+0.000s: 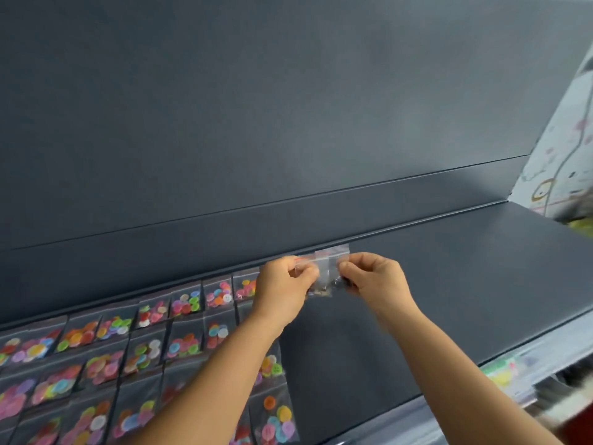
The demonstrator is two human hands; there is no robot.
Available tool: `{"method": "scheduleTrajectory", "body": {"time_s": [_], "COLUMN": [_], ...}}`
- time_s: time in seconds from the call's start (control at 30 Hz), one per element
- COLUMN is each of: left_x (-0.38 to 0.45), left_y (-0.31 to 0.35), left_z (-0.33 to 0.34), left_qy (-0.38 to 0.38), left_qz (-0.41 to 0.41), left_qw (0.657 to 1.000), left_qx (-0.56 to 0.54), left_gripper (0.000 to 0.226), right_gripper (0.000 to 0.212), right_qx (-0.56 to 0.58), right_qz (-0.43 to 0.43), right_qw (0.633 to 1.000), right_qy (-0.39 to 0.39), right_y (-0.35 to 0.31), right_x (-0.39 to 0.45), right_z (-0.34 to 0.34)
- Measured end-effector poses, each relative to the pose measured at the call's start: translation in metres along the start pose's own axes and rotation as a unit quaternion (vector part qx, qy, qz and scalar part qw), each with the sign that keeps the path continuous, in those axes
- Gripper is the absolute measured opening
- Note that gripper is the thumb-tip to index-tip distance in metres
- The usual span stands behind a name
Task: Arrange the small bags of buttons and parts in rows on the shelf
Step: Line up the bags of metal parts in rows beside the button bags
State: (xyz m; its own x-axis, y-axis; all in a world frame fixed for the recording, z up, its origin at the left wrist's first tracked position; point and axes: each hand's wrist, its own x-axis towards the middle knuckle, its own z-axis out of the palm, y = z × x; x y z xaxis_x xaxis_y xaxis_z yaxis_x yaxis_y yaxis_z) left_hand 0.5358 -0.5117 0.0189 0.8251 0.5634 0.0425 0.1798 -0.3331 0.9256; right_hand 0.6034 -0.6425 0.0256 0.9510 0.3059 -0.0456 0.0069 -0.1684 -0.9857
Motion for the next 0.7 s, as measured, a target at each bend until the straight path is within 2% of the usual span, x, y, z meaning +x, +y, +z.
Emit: {"method": "scheduleTrajectory", "body": {"time_s": [0.17,0.27,0.5,0.6,0.7], "left_x": [0.027,0.04,0.066,0.073,0.073], "left_y": [-0.006,-0.009,-0.01,-0.01,-0.012], "left_z": [0.027,0.044,0.074,0.077,0.078], "left_qy": [0.036,0.064,0.118,0.126,0.119], "left_qz": [-0.055,-0.081,-0.118,-0.108,-0.102], "left_qw": [0.998,0.994,0.983,0.975,0.96], "left_qx": [0.007,0.029,0.079,0.15,0.231], "left_gripper": [0.004,0.004,0.019,0.028,0.047], "right_gripper": [0.009,0.008,0.018,0.032,0.042], "right_qx": [-0.066,-0.12,-0.216,-0.269,-0.329], "right_qz": [0.007,0.013,-0.02,-0.044,-0.098], "right_qw": [0.998,0.993,0.973,0.958,0.932], "right_qy": [0.006,-0.015,-0.075,-0.091,-0.113], "right_y": [0.018,0.028,0.04,0.043,0.045], "right_x": [0.048,0.075,0.117,0.127,0.131], "right_z": [-0.02,-0.029,-0.033,-0.031,-0.031]}}
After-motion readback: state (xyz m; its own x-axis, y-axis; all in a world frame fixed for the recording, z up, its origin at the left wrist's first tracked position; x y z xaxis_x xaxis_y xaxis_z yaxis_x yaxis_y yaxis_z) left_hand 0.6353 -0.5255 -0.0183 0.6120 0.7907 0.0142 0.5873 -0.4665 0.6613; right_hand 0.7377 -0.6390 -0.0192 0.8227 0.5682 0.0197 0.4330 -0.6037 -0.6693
